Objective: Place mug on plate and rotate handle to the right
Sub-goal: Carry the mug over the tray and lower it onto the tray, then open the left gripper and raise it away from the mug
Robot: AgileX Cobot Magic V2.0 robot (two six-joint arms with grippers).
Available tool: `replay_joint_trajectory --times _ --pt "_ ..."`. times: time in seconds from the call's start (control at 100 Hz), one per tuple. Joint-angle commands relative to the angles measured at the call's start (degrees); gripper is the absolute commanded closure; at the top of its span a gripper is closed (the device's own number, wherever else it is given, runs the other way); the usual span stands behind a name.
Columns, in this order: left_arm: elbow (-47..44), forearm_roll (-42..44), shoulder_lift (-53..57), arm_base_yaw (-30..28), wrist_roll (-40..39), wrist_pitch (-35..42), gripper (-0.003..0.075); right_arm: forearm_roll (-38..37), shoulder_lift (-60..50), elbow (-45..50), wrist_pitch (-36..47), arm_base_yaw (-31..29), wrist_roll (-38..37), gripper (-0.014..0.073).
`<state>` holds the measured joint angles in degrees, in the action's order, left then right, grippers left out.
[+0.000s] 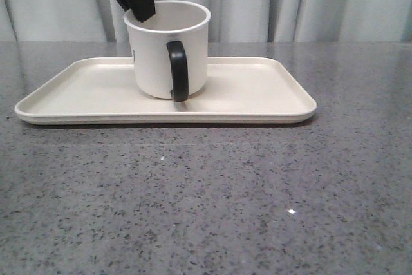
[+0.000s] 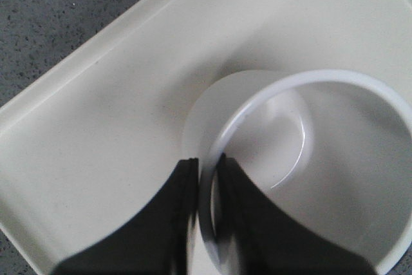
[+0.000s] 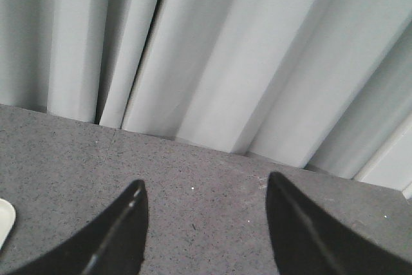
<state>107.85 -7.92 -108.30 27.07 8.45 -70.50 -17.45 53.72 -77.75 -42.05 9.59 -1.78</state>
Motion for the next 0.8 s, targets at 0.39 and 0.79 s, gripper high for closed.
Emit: replay_joint_trajectory --times 0.39,0.79 --pt "4.5 -1.2 3.0 0.5 0.1 1.4 0.0496 -1.7 -0.3 -1.7 3.8 -0.1 0.4 0.017" --pt "11.6 1.8 4.8 0.5 0.1 -1.8 0.0496 -1.7 -0.3 -1.7 3.4 -0.1 0.4 0.017"
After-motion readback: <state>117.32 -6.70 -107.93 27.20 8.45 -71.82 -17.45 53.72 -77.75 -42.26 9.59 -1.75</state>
